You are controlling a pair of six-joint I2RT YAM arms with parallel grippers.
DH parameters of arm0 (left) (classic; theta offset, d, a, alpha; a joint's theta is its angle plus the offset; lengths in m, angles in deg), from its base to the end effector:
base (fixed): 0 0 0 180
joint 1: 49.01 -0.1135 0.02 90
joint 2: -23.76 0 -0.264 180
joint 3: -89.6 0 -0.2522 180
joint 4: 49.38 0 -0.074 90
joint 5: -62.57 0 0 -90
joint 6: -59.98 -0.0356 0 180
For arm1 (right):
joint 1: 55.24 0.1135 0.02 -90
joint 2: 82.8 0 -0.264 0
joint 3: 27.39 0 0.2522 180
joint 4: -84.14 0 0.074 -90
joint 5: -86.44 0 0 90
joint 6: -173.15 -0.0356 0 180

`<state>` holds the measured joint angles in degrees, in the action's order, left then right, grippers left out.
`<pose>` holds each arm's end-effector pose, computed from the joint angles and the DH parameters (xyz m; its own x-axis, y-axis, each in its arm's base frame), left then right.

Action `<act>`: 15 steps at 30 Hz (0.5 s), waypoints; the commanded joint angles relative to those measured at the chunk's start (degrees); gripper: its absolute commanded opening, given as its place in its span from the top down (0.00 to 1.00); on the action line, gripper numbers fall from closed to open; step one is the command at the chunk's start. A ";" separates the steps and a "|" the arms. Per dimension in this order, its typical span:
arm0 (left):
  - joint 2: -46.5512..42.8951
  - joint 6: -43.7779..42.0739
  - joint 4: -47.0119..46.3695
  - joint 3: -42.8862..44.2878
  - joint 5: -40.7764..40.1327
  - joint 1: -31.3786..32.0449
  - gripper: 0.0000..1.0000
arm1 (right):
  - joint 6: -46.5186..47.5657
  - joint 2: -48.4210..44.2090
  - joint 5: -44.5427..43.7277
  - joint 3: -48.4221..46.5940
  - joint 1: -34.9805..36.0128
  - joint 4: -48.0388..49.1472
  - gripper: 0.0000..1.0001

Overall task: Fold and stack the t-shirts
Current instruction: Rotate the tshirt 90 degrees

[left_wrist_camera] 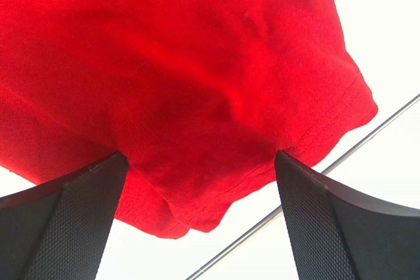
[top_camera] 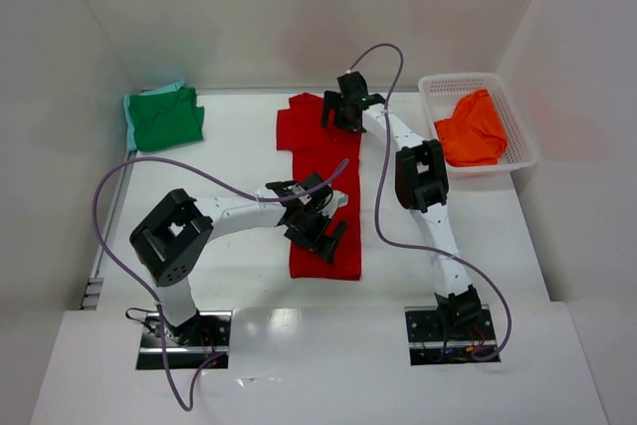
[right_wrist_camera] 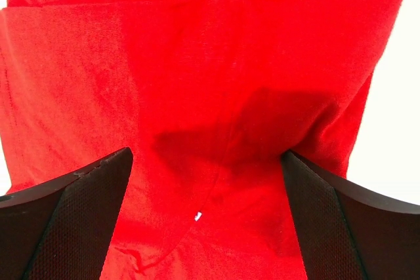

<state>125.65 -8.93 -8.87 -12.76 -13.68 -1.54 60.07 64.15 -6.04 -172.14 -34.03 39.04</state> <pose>0.2308 -0.2641 0.1700 -0.8527 0.4125 -0.3205 0.5118 0.7828 -0.3540 0.5297 0.2039 0.1673 -0.7613 0.1247 -0.6363 -0.0388 0.9708 0.2366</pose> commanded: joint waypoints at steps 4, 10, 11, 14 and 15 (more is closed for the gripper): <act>-0.54 0.35 2.16 -1.64 1.65 0.61 0.00 | -0.56 2.28 5.03 -3.99 0.22 -0.11 0.01; -3.26 0.88 4.18 -0.70 -4.61 0.61 0.00 | -0.56 -0.77 1.52 -4.42 0.23 -1.62 0.01; -4.20 0.74 5.38 0.12 -6.33 0.61 0.00 | -0.40 -2.36 1.51 -3.86 0.23 -0.91 0.01; -7.00 -0.34 8.31 4.75 -12.13 0.61 0.00 | 0.16 -7.82 4.68 -3.33 -1.08 -0.05 0.01; -7.98 -0.35 8.38 5.84 -13.67 0.55 0.00 | 0.81 -10.43 5.36 -3.92 -1.15 0.39 0.01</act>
<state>123.28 -8.84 -4.37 -12.43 -19.71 -1.17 59.90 64.72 -3.38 -174.69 -34.38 38.44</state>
